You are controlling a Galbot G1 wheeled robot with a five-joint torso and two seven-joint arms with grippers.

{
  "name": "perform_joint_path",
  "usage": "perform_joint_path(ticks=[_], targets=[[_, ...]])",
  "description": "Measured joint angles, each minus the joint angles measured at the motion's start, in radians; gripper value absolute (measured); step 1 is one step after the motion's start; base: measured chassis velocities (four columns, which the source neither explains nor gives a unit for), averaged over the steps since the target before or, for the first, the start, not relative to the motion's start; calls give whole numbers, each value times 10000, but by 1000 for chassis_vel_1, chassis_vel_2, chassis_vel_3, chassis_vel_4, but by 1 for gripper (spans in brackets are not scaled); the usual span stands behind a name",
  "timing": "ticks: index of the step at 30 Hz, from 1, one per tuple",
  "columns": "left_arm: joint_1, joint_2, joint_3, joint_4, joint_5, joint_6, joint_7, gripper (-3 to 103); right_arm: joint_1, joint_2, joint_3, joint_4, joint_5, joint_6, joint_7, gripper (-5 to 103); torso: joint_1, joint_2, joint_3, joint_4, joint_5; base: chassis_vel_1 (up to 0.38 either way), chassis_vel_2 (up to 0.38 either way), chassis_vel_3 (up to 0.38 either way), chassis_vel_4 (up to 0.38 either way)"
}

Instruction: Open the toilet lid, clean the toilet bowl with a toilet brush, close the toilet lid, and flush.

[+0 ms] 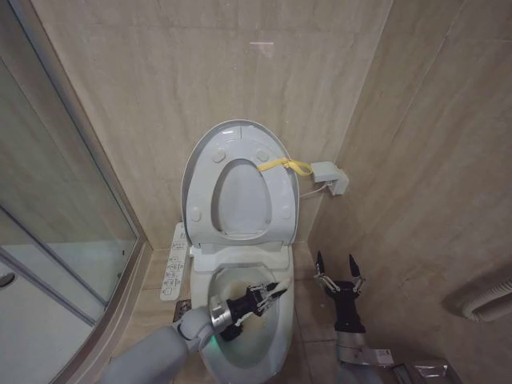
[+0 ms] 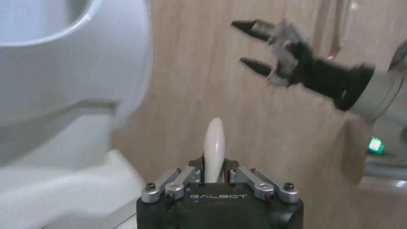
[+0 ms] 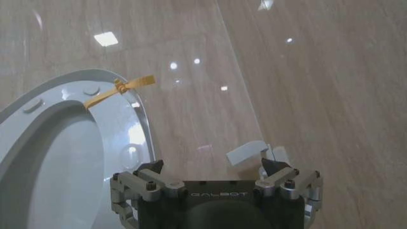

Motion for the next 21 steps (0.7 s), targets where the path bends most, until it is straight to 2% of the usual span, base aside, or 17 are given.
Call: perform_joint_path(ticks=[2, 4, 5, 6, 9, 12, 13, 15, 18, 19, 21], targets=[[-228, -177, 35, -338, -23, -49, -44, 19, -26, 33, 60, 2, 5, 10, -1, 100, -3, 4, -7, -28, -7, 0, 0, 0, 0], [-229, -195, 56, -205, 41, -118, -24, 19, -39, 41, 66, 6, 6, 11, 0, 100, -4, 4, -6, -24, -1, 0, 0, 0, 0], [-160, -200, 66, 282, 229, -259, 24, 19, -42, 43, 53, 10, 7, 11, 0, 100, -2, 3, -4, -23, -2, 0, 0, 0, 0], [-83, -197, 67, 980, 413, -494, 113, 19, -39, 41, 28, 28, 8, 10, 0, 100, -2, 2, -3, -7, -7, 0, 0, 0, 0], [-167, -289, -12, 1390, 493, -693, 180, 19, -43, 37, -12, 61, 4, 9, -10, 100, -3, 3, -5, -7, -7, 0, 0, 0, 0], [-380, -463, -71, 765, 244, -539, 41, 19, -61, 50, 1, 58, -1, 9, -11, 100, 0, 0, -1, -2, 1, 0, 0, 0, 0], [-605, -632, -70, 380, 91, -499, -36, 19, -81, 83, 25, 53, -6, 21, -14, 100, -2, 3, -5, -22, -9, 0, 0, 0, 0], [-714, -666, -6, 331, 40, -521, -81, 19, -100, 99, 33, 54, -10, 34, -14, 100, -3, 4, -7, -31, -7, 0, 0, 0, 0], [-619, -558, 251, 868, 106, -603, -94, 19, -106, 103, 17, 81, -17, 34, -13, 100, -1, 3, -3, -23, -1, 0, 0, 0, 0], [-540, -477, 341, 1238, 168, -658, -94, 19, -104, 88, -5, 113, -19, 27, -13, 100, -1, 1, -1, -4, -8, 0, 0, 0, 0], [-540, -561, 315, 1279, 134, -643, -144, 19, -97, 68, -39, 135, -21, 15, -17, 100, -3, 1, -3, 3, 3, 0, 0, 0, 0]])
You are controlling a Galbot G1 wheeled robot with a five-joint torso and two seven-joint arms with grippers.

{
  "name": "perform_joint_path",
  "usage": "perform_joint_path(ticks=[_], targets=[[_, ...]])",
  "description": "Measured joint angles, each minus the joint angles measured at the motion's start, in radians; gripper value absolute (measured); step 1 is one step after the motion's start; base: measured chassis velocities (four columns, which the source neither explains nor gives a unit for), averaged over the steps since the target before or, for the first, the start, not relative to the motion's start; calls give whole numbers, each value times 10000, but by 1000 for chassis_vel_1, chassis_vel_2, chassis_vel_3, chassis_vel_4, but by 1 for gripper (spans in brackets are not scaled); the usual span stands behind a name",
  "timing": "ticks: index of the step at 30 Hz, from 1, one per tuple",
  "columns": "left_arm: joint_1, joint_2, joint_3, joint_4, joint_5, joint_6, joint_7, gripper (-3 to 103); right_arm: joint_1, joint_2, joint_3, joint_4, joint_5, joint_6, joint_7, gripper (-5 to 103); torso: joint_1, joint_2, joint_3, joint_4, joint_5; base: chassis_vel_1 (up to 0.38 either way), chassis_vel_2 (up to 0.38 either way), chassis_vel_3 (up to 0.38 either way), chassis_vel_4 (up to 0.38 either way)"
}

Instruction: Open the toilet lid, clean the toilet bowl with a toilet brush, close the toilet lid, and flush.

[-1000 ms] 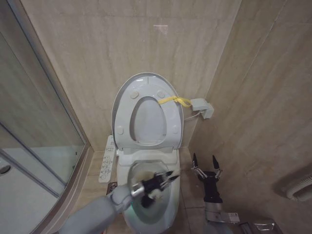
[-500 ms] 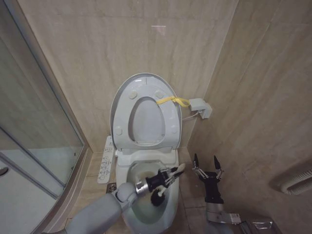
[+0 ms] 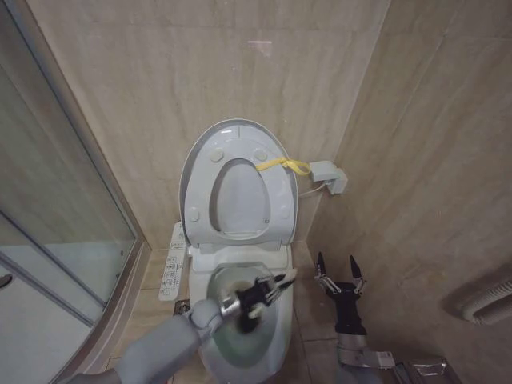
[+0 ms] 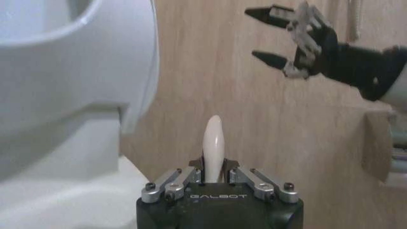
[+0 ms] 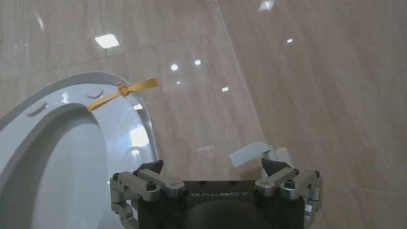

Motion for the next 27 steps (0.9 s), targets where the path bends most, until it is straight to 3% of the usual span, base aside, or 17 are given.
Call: perform_joint_path(ticks=[2, 3, 5, 8, 11, 14, 15, 17, 20, 22, 24, 27], targets=[[-54, -103, -21, -318, -132, 95, -68, 19, -4, -12, 17, 0, 0, 0, 0, 100, 0, 0, 1, 1, -5, 0, 0, 0, 0], [-226, -289, -5, -870, -350, 234, -195, 19, -15, -9, 55, 0, -4, 1, 0, 100, 2, 1, 0, -22, -12, 0, 0, 0, 0], [-341, -351, 53, -1173, -418, 280, -262, 19, -19, -9, 90, -1, 1, 3, 5, 100, -1, 4, -5, -34, -11, 0, 0, 0, 0], [-227, -248, 218, -650, -179, 212, -172, 19, -26, -34, 110, -1, 23, 5, 11, 100, 1, 2, 0, -32, -9, -17, -44, -17, 2], [33, 32, 137, 327, 203, -42, 149, 19, 3, -107, 55, 5, 83, -6, 14, 100, 0, 1, 0, 1, -2, 0, 0, 0, 0], [-158, -78, 76, -225, -10, 86, 113, 19, 46, -120, 63, -18, 105, -7, 11, 100, 0, 1, 0, 0, -8, 0, 0, 0, 0], [-355, -198, 64, -653, -119, 168, 74, 19, 57, -98, 87, -67, 109, -4, 13, 100, 1, 1, 0, -20, -9, 0, 0, 0, 0], [-520, -242, 60, -990, -156, 194, 56, 19, 73, -76, 104, -95, 113, 0, 11, 100, -1, 3, -3, -32, -12, 0, 0, 0, 0], [-423, -20, 187, -639, 29, 116, 148, 19, 76, -63, 107, -106, 122, 7, 19, 100, 1, 2, -2, -34, -7, -41, -31, -31, -55], [-106, 241, 103, 369, 364, -151, 306, 19, 93, -81, 54, -83, 124, 1, 20, 100, 1, 0, 1, -6, -8, 0, 0, 0, 0], [-35, 239, -24, 540, 442, -275, 369, 19, 97, -91, 14, -75, 125, -3, 17, 100, 0, 2, -2, -1, -9, 0, 0, 0, 0], [-101, 122, -29, -130, 334, -123, 281, 19, 80, -85, 37, -72, 123, -1, 15, 100, 1, -1, 2, 2, -5, 0, 0, 0, 0]])
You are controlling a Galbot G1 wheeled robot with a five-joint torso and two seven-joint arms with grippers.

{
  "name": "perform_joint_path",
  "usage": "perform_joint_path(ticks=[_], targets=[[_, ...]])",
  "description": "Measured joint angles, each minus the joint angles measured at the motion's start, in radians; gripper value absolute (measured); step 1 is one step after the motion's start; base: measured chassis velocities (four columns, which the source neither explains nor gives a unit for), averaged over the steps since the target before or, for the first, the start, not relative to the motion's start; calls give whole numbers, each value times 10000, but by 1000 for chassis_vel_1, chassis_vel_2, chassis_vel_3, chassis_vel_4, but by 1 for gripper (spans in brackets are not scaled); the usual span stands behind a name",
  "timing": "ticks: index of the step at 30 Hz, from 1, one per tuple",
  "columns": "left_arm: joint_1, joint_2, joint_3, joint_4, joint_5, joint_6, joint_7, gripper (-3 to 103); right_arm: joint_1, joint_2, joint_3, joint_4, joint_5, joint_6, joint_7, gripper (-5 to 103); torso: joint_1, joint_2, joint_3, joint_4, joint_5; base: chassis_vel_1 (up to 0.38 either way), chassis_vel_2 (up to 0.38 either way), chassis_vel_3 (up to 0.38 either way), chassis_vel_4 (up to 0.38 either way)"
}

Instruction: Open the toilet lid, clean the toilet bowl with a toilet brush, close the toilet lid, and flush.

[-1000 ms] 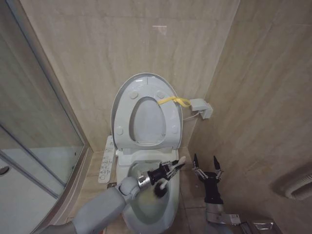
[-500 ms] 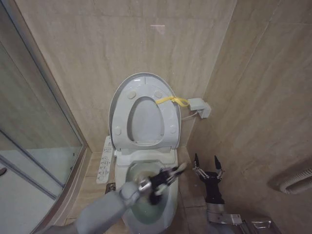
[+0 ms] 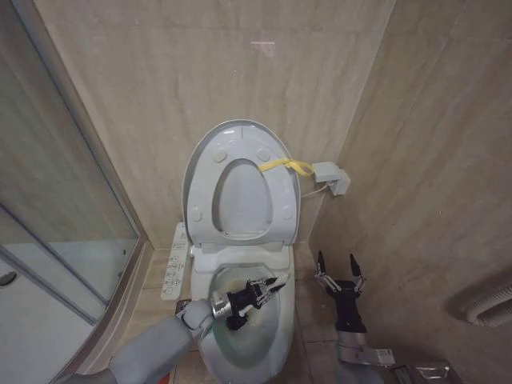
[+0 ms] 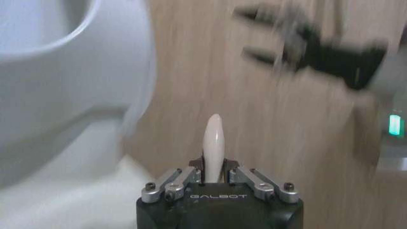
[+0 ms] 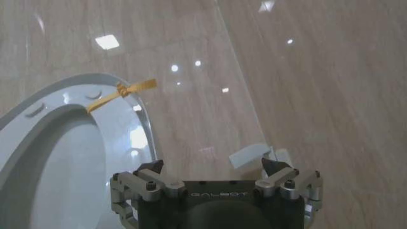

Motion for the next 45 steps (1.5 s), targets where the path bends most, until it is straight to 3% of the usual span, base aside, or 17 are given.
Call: perform_joint_path(ticks=[2, 6, 8, 11, 13, 14, 16, 18, 21, 23, 25, 28, 31, 34, 38, 41, 45], targets=[[-211, -150, 103, -883, -257, 160, -139, 19, -16, 52, 36, 1, -10, 7, 0, 100, -2, 4, -6, -35, -13, 0, 0, 0, 0], [-116, 70, 313, -95, -209, 56, -65, 19, -82, 90, 29, 98, -24, 8, 1, 100, 1, 2, -1, -30, -7, -18, -26, -4, -5], [36, 276, 345, 536, -238, -74, -5, 19, -98, 74, 19, 169, -32, -3, 0, 100, 0, 3, -3, -5, 0, 0, 0, 0, 0], [27, 258, 327, 472, -339, -75, -17, 19, -108, 72, 29, 180, -34, -6, 0, 100, -2, 4, -6, -17, -5, 0, 0, 0, 0], [1, 199, 349, 222, -394, -8, -66, 19, -121, 70, 54, 182, -34, -6, 0, 100, -1, 2, -3, -4, -3, 0, 0, 0, 0], [-128, 13, 354, -302, -473, 72, -129, 19, -130, 87, 98, 182, -36, -7, 0, 100, 2, 0, 1, -6, 3, 0, 0, 0, 0], [-339, -193, 390, -776, -504, 90, -140, 19, -157, 114, 181, 198, -38, -5, 0, 100, -3, 4, -6, -38, -13, 0, 0, 0, 0], [-372, -138, 446, -491, -404, 83, -84, 19, -160, 118, 218, 201, -32, -5, 4, 100, -2, 3, -4, -32, -1, -31, -60, -31, -16], [-398, 99, 611, 1097, 106, -389, 398, 19, -100, 128, 170, 171, -34, -15, 7, 100, -1, 2, -2, -7, -2, 0, 0, 0, 0], [-462, 95, 594, 1185, 78, -439, 490, 19, -78, 137, 143, 161, -42, -21, 1, 100, -1, 3, -4, -11, -4, 0, 0, 0, 0], [-488, -1, 502, 584, -275, -215, 386, 19, -48, 151, 145, 114, -55, -20, 6, 100, 0, 1, 0, 0, 1, 0, 0, 0, 0], [-628, -266, 430, -245, -488, -43, 219, 19, -17, 190, 155, 59, -93, -21, 3, 100, 0, 2, -4, -29, -11, 0, 0, 0, 0], [-603, -193, 559, 180, -244, -118, 281, 19, 3, 195, 136, 18, -110, -19, 5, 100, -1, 3, -4, -33, 3, -28, -42, -17, -21], [-361, -80, 541, 1301, 38, -458, 496, 19, 8, 160, 87, 16, -110, -19, 0, 100, 0, 3, -3, -8, -5, 0, 0, 0, 0], [-300, -201, 443, 274, -323, -185, 366, 19, 6, 109, 138, 15, -98, -18, 2, 100, 2, 0, 0, -7, 3, 0, 0, 0, 0], [-439, -328, 492, -471, -529, -40, 209, 19, -26, 116, 182, 40, -89, -14, 4, 100, -2, 4, -5, -34, -8, 0, 0, 0, 0], [-354, -159, 733, 401, -142, -194, 322, 19, -69, 104, 167, 115, -76, -12, 8, 100, -1, 2, -2, -20, -6, 0, 0, 0, 0]])
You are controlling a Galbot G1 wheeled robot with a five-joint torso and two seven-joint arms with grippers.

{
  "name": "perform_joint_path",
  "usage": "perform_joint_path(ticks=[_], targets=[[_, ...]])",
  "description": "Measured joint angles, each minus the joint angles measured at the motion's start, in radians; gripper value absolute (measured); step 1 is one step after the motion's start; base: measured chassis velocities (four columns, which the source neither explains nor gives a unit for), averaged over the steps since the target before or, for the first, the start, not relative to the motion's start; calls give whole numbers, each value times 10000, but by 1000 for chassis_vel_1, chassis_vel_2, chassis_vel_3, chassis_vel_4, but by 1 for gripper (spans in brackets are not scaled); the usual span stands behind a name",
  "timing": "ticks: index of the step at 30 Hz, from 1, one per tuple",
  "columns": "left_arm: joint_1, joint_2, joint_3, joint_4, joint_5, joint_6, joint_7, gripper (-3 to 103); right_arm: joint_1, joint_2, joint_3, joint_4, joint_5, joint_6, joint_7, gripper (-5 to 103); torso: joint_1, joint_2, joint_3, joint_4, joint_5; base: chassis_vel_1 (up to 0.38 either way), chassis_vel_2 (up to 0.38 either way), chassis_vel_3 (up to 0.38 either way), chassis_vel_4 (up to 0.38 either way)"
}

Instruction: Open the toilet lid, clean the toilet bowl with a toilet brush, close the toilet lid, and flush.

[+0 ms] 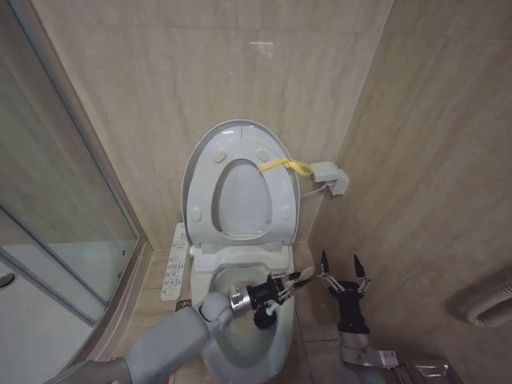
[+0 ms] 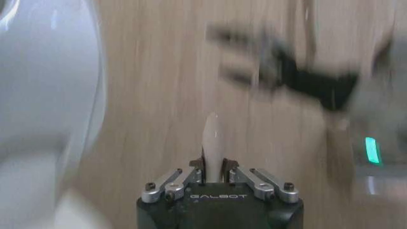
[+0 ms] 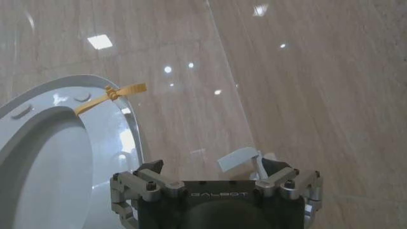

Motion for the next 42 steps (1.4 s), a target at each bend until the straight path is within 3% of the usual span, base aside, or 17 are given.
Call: perform_joint_path(ticks=[3, 7, 8, 10, 14, 16, 18, 19, 22, 24, 27, 30, 32, 34, 36, 38, 42], targets=[[59, 85, 20, 583, 145, -188, 93, 19, -29, -16, -46, 71, 12, -4, -1, 100, 0, 0, -1, 16, 7, 0, 0, 0, 0], [1, -145, -175, -221, -155, 24, -63, 19, -55, -17, -16, 93, 22, -3, -3, 100, 2, -1, 1, 14, 7, 0, 0, 0, 0], [-143, -326, -182, -974, -388, 202, -247, 19, -64, -5, 19, 89, 31, 3, -3, 100, -1, 2, -3, -14, -7, 0, 0, 0, 0], [-172, -336, -143, -970, -366, 214, -255, 19, -72, -5, 31, 83, 34, 6, 4, 100, -2, 3, -4, -15, 0, 0, 0, 0, 0], [-69, -97, 23, 749, 62, -99, -157, 19, -86, -48, -29, 80, 97, 0, 23, 100, 0, 0, 0, 14, 8, -13, -7, -3, -3], [-112, -67, 67, 777, 13, -126, -170, 19, -73, -53, -39, 67, 98, 0, 21, 100, 0, 0, 0, 17, 7, 0, 0, 0, 0], [-323, -100, 133, -65, -348, 135, -359, 19, -61, -31, -25, 51, 98, 0, 20, 100, 1, -1, 1, 15, 5, 0, 0, 0, 0], [-477, -180, 163, -673, -535, 298, -500, 19, -57, -6, -14, 47, 95, 0, 17, 100, 1, 0, -1, -5, 3, 0, 0, 0, 0], [-589, -141, 299, -948, -519, 360, -560, 19, -67, -2, 0, 51, 92, 5, 21, 100, -2, 3, -4, -17, -2, 0, 0, 0, 0], [-523, -12, 462, -525, -353, 310, -542, 19, -74, -10, 1, 59, 92, 4, 22, 100, 0, 1, -1, -13, 5, 0, 0, 0, 0], [-211, 194, 256, 475, -66, 48, -352, 19, -63, -69, -18, 116, 127, -10, 26, 100, 1, -1, 0, 16, 4, -21, -37, 7, 6], [-210, 125, -45, -164, -291, 172, -428, 19, -42, -59, -5, 113, 148, -16, 25, 100, 2, -2, 1, 21, 6, 0, 0, 0, 0], [-383, 14, -92, -1353, -458, 383, -611, 19, -25, -21, 33, 84, 148, -17, 20, 100, -1, 2, -4, -14, -5, 0, 0, 0, 0], [-369, 26, -109, -1484, -377, 384, -605, 19, -25, -18, 55, 81, 147, -18, 26, 100, -2, 3, -5, -16, 1, 0, 0, 0, 0], [-146, 138, -132, -811, -48, 219, -520, 19, -3, -31, 52, 70, 147, -38, 32, 100, 0, 1, -1, -12, -1, 0, 0, 0, 0], [20, 221, -270, 378, 212, -99, -339, 19, 12, -61, 31, 39, 146, -43, 35, 100, 0, 0, 0, 11, 3, -20, -53, 3, 9], [-88, 99, -437, 374, 146, -209, -192, 19, 24, -56, 9, -27, 132, -50, 31, 100, 0, -1, 0, 15, 3, -5, -13, 7, 7]])
